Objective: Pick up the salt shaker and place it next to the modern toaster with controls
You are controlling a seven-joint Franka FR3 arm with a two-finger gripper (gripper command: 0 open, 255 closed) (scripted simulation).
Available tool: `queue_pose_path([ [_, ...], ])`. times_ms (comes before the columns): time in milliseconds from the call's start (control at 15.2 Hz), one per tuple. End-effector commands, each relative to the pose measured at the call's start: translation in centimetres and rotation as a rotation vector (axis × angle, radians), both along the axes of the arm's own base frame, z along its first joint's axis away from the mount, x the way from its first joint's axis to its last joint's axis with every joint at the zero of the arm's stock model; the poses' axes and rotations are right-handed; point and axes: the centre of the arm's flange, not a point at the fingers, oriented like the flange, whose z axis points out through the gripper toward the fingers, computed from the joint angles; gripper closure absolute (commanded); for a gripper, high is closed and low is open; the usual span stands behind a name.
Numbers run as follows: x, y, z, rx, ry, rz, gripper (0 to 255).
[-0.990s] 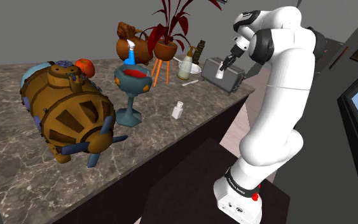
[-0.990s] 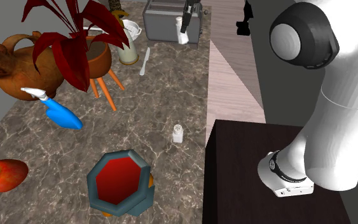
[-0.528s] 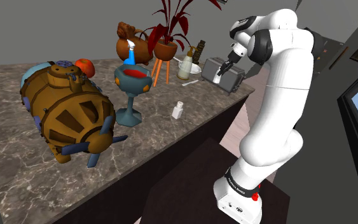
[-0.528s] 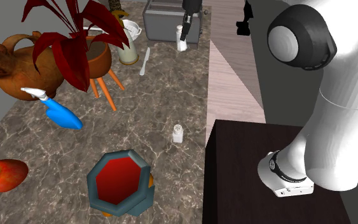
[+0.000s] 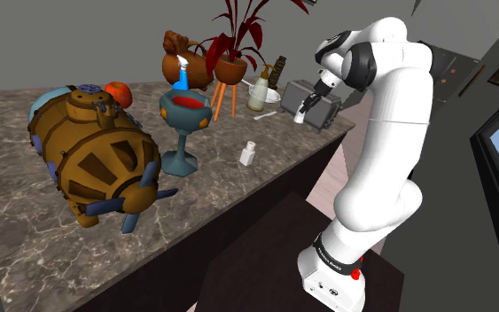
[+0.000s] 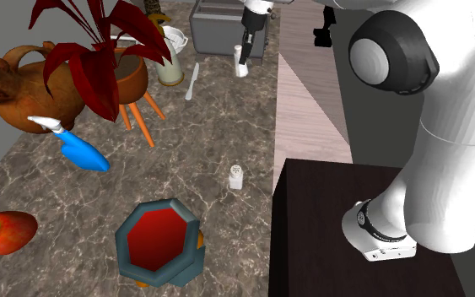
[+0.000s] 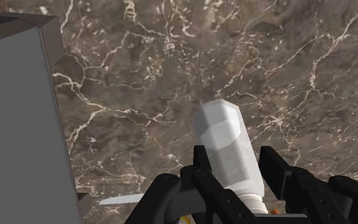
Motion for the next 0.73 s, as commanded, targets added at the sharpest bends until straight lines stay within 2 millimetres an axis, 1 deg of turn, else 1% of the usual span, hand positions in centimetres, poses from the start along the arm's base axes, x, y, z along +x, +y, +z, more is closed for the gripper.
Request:
queue_pose_path([
  [0,0.0,-0.1,-1.1,0.000,0.000,0.000,255],
  [660,0.0,-0.1,-6.4,0.000,0.000,0.000,255],
])
